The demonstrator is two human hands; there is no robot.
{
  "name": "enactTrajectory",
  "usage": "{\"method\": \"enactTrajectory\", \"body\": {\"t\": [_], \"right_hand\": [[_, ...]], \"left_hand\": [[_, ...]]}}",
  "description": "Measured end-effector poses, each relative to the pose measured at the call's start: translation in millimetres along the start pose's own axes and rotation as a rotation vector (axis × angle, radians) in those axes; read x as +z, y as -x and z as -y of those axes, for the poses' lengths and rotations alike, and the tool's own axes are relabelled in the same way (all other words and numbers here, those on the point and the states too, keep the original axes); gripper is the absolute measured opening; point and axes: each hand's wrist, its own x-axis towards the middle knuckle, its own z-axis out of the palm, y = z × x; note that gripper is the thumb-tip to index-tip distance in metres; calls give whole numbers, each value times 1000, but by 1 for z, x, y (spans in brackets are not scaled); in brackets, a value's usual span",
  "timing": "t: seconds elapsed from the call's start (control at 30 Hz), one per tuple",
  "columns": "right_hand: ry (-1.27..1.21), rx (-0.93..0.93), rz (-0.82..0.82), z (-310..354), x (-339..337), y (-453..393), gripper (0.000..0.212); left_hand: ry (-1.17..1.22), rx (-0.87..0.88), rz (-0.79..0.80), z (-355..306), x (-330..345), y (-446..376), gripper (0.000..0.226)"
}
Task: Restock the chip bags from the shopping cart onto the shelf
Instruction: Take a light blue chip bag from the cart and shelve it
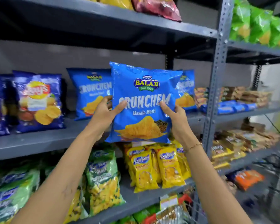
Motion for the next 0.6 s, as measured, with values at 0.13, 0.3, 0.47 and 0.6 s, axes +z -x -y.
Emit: {"method": "enactTrajectory", "body": {"t": [0.13,0.3,0.47,0.6], "right_hand": [[-75,64,65,-5,43,-54,73],[-125,126,178,-23,79,-108,66],[-108,171,205,-51,100,-142,60],[-66,207,228,-69,112,-159,119]], "left_hand": [[-92,60,-73,-18,-35,-25,18],[-132,21,-230,-12,-61,-64,29],[-118,-76,-297,7,-73,-89,38],[-121,-89,-358,21,-84,-97,39]]}}
